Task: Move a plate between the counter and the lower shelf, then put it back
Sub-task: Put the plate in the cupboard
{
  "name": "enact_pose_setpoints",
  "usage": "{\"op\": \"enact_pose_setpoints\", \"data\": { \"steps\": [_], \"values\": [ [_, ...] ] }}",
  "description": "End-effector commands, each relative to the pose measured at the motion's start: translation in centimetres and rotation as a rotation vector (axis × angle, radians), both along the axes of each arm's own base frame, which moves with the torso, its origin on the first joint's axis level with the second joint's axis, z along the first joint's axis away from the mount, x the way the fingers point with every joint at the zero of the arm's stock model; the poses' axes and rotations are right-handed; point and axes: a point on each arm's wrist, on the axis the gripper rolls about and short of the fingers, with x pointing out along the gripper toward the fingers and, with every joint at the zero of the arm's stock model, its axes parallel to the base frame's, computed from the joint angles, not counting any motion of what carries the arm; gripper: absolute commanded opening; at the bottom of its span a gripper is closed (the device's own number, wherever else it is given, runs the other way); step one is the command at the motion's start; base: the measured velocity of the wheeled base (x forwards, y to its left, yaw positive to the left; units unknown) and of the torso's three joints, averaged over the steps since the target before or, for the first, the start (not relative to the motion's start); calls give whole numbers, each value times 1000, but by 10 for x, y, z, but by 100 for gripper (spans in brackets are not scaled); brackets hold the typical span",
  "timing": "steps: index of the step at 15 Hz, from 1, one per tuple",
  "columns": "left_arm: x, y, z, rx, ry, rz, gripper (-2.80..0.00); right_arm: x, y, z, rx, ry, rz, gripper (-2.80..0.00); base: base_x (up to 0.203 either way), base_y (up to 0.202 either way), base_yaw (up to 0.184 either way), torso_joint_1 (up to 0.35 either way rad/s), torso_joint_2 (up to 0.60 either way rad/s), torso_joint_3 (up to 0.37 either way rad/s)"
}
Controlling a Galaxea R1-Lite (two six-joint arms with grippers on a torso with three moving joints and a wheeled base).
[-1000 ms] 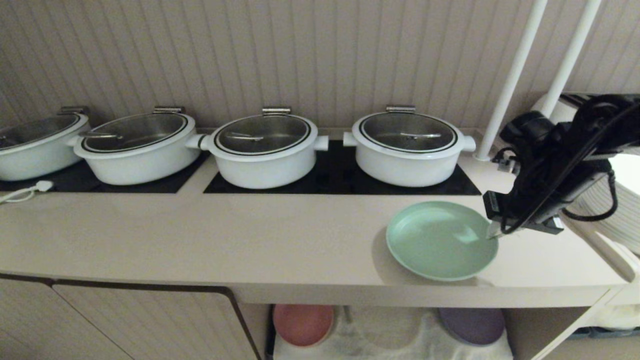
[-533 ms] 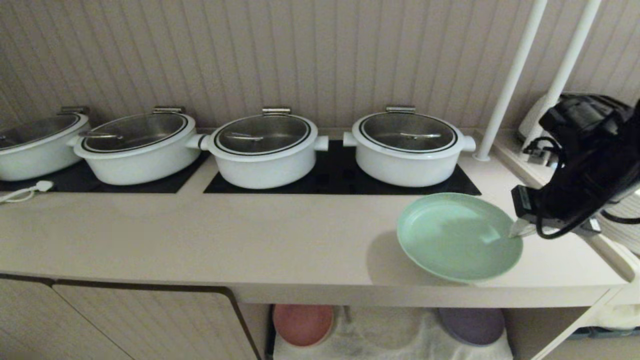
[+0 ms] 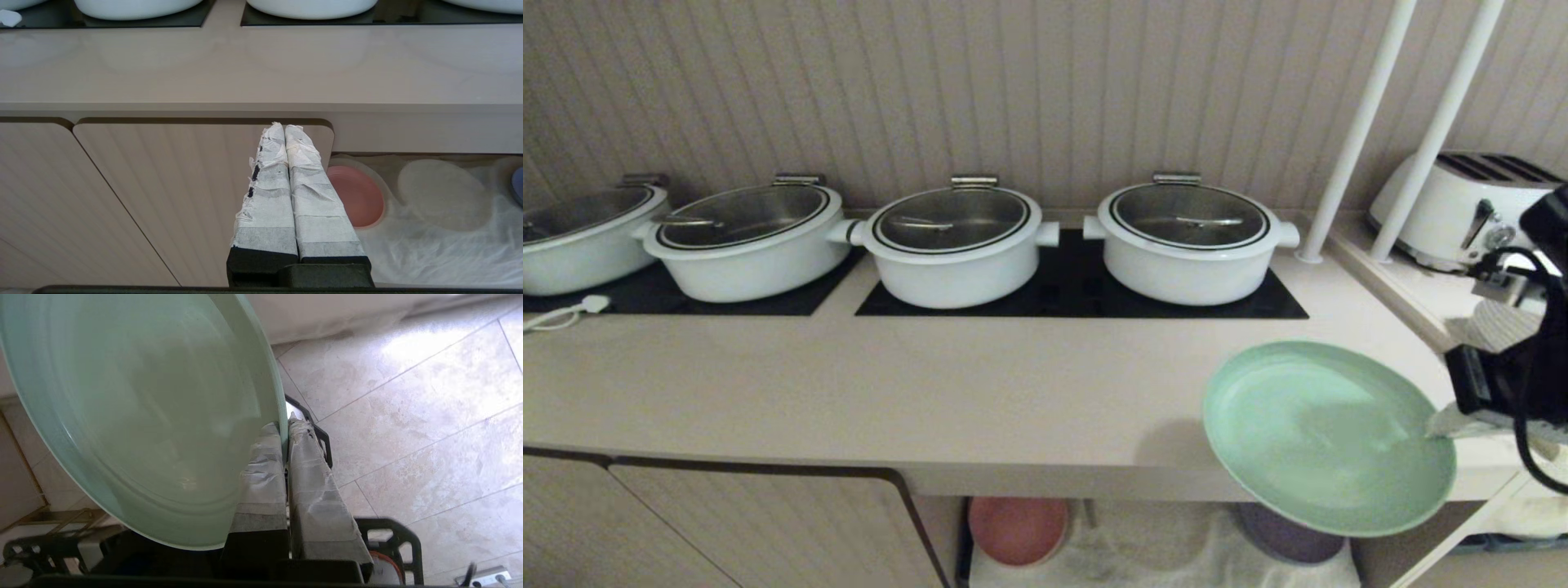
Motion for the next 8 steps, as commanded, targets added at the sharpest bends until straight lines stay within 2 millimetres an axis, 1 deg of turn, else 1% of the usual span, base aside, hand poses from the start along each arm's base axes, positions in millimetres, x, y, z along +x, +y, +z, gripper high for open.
{"op": "enact_pose_setpoints", "data": {
  "steps": [1,4,8],
  "values": [
    [0,0,0,0,-2,0,-280,-28,-3,5,6,-34,-3,-280,0,0,0,0,0,0],
    [0,0,0,0,0,0,-280,-55,-5,0,79,-32,-3,-280,0,0,0,0,0,0],
    [0,0,0,0,-2,0,-280,-85,-8,-15,96,-5,-18,-280,0,0,0,0,0,0]
  ]
}}
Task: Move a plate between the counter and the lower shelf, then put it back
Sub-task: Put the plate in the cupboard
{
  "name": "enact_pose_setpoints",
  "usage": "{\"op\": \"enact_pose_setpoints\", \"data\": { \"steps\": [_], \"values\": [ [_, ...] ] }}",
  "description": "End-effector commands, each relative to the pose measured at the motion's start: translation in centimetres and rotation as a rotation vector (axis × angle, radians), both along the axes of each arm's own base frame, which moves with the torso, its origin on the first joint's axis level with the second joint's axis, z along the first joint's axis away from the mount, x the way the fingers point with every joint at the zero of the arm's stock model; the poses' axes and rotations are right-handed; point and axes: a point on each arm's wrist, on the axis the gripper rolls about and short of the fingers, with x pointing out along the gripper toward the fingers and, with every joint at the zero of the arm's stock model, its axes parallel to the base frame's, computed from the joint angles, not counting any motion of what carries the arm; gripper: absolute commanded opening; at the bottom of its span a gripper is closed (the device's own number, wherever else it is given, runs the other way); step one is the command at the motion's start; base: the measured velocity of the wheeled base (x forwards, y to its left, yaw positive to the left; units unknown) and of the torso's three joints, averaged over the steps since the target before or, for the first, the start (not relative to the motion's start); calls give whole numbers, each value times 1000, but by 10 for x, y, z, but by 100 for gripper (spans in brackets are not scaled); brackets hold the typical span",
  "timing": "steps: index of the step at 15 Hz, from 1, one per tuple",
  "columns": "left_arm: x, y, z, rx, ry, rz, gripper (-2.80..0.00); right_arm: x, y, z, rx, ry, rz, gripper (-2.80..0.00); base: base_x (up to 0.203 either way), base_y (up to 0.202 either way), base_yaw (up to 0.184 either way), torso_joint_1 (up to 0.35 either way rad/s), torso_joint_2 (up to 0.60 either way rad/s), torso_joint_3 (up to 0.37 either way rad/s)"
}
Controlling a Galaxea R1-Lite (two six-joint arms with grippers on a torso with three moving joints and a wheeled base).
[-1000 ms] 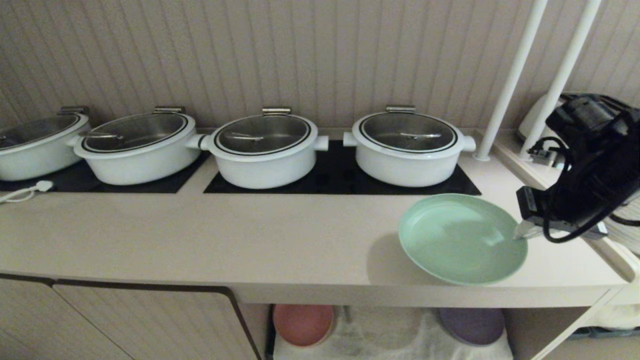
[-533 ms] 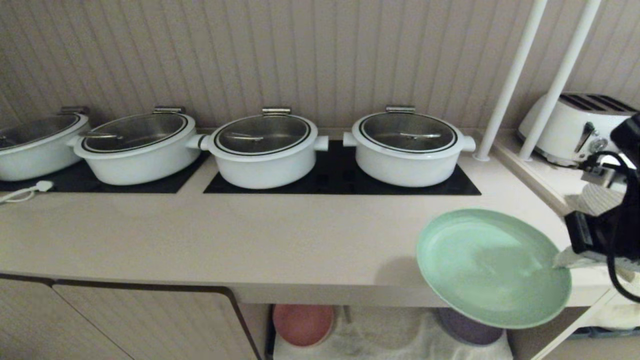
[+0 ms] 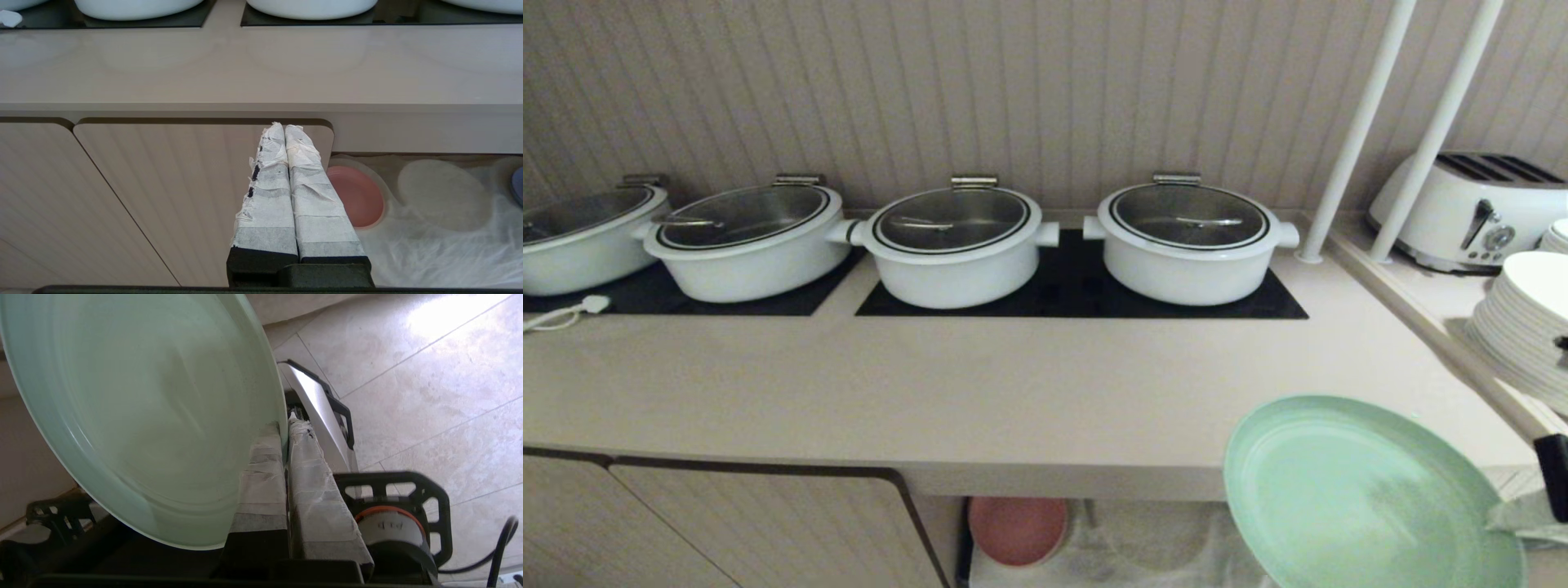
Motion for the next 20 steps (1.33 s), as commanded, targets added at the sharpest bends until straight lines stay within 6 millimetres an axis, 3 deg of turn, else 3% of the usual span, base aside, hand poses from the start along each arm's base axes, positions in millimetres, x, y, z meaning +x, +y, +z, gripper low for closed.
{"op": "enact_pose_setpoints", "data": {
  "steps": [1,3,13,20],
  "values": [
    [0,0,0,0,-2,0,-280,-19,-2,-3,5,-20,0,-280,0,0,0,0,0,0],
    [0,0,0,-1,-1,0,-280,-26,-2,-8,9,-26,2,-280,0,0,0,0,0,0],
    [0,0,0,-1,0,0,-280,-26,-2,-5,60,-50,-76,-280,0,0,0,0,0,0],
    [0,0,0,0,0,0,-280,-57,-6,9,53,20,-77,-280,0,0,0,0,0,0]
  ]
}}
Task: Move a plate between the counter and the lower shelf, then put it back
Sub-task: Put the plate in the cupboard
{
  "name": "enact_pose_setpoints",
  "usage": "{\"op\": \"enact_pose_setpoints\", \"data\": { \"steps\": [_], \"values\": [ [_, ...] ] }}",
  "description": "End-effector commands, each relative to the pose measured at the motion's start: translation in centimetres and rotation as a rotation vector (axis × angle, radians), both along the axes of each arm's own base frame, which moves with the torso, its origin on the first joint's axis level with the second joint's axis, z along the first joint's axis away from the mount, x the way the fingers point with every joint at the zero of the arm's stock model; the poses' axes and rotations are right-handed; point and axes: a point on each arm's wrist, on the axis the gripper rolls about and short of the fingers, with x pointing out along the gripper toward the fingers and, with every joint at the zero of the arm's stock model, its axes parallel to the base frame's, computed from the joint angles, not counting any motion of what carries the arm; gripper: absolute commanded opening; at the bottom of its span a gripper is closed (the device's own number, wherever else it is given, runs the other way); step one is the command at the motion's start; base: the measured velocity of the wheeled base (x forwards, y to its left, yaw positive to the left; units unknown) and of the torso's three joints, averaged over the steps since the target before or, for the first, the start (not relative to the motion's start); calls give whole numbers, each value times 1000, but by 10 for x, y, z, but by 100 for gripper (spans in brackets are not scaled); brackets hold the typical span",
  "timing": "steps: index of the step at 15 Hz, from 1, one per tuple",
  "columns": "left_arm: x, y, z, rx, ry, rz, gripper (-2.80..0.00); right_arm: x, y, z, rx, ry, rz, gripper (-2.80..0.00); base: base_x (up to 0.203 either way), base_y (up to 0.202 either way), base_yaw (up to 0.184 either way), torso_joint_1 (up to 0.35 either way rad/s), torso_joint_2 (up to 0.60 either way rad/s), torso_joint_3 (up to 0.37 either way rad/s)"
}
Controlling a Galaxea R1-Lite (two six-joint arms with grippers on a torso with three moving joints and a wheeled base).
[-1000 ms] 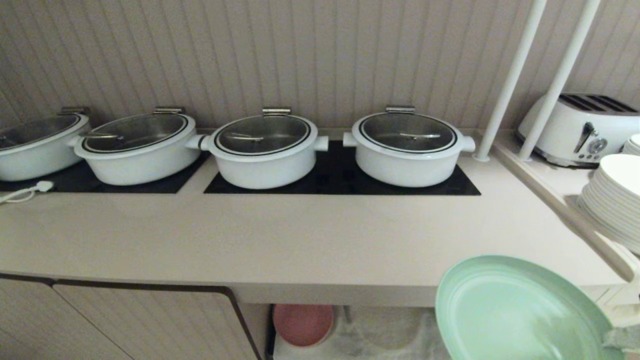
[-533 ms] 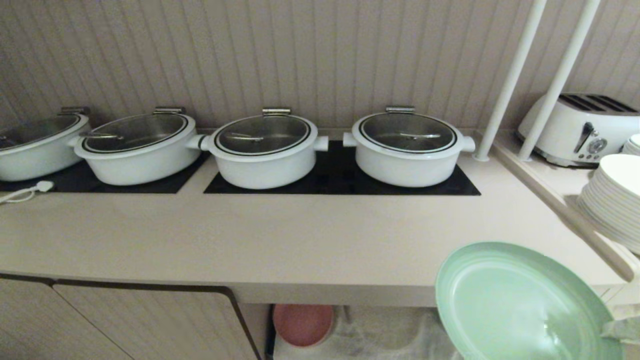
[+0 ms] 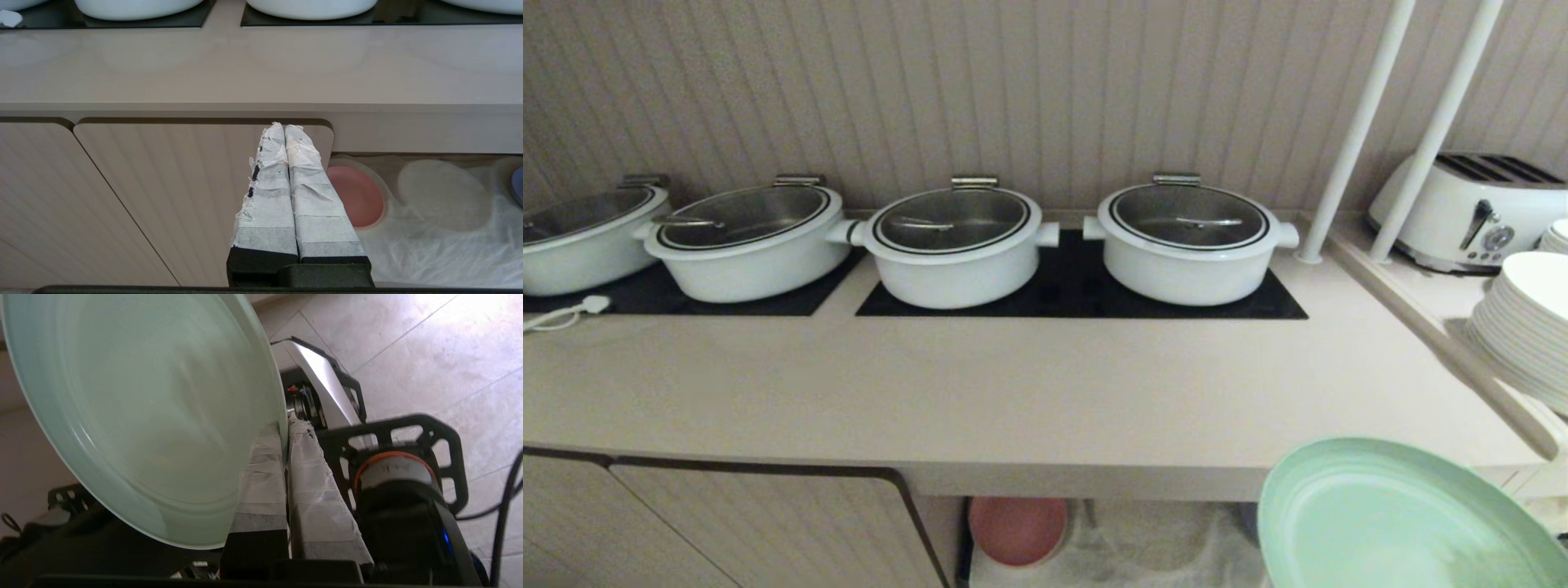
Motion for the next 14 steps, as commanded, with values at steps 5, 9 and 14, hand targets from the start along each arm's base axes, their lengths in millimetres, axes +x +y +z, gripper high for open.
{"op": "enact_pose_setpoints", "data": {
  "steps": [5,9,14],
  "values": [
    [0,0,0,1,-2,0,-280,-32,-2,4,-8,53,32,-280,0,0,0,0,0,0],
    [0,0,0,-1,-1,0,-280,-43,-4,4,-6,61,31,-280,0,0,0,0,0,0],
    [0,0,0,-1,-2,0,-280,-54,-5,1,-5,135,33,-280,0,0,0,0,0,0]
  ]
}}
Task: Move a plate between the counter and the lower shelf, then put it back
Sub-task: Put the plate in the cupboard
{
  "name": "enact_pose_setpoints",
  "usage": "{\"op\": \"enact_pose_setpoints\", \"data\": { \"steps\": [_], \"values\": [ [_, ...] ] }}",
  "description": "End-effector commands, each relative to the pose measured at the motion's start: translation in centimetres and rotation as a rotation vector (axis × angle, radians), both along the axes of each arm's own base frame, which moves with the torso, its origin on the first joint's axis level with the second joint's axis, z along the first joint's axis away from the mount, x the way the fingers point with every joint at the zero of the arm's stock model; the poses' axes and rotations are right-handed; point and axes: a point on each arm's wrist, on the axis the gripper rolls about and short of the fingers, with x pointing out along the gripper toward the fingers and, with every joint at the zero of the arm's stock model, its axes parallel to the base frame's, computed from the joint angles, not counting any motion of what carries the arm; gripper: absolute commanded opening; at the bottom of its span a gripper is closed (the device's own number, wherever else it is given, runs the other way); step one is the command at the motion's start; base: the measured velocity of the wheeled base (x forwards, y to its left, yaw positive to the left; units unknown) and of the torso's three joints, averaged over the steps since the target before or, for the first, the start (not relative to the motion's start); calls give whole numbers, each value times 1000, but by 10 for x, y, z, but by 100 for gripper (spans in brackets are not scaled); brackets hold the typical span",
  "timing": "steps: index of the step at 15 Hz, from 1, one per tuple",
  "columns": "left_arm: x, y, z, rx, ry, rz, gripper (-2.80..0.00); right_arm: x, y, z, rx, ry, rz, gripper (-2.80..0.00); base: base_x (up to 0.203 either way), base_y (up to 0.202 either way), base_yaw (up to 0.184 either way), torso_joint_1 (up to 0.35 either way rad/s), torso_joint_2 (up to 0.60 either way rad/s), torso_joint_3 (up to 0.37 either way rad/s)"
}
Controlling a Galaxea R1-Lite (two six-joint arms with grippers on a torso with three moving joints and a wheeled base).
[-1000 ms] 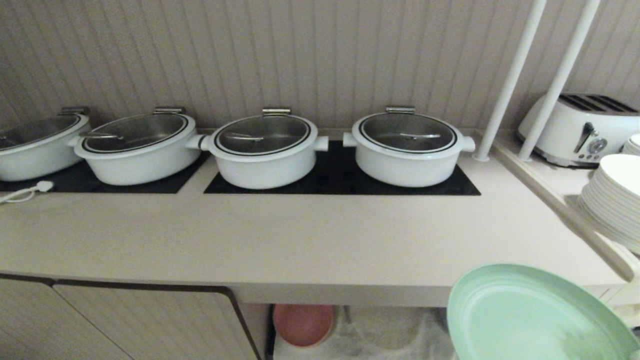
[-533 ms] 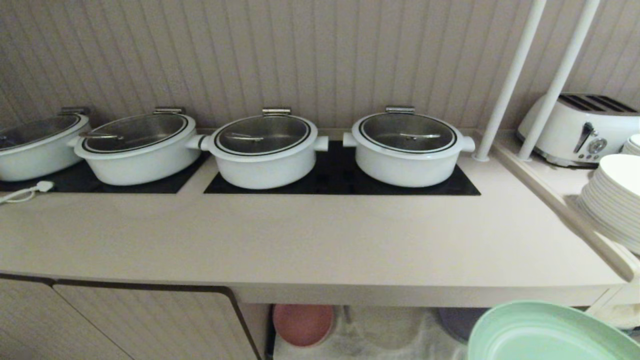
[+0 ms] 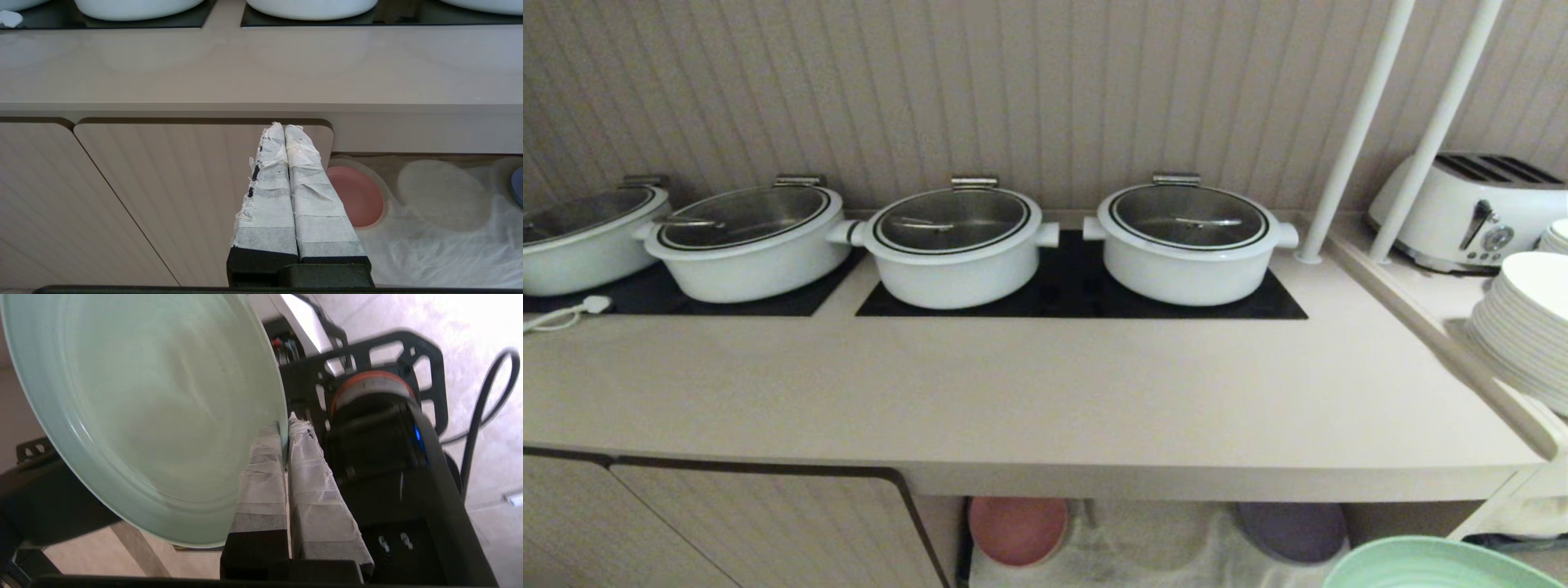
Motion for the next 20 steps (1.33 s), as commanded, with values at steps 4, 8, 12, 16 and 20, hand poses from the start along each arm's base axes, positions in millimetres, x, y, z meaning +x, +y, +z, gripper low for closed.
{"op": "enact_pose_setpoints", "data": {
  "steps": [4,8,12,16,20],
  "values": [
    [0,0,0,1,0,0,-280,-4,-1,-2,0,17,-4,-280,0,0,0,0,0,0],
    [0,0,0,1,-1,0,-280,-2,0,-4,9,33,-3,-280,0,0,0,0,0,0],
    [0,0,0,-1,0,0,-280,5,1,-5,23,45,-42,-280,0,0,0,0,0,0],
    [0,0,0,1,0,0,-280,11,2,-8,35,34,-60,-280,0,0,0,0,0,0],
    [0,0,0,0,0,0,-280,16,3,-11,38,22,-68,-280,0,0,0,0,0,0]
  ]
}}
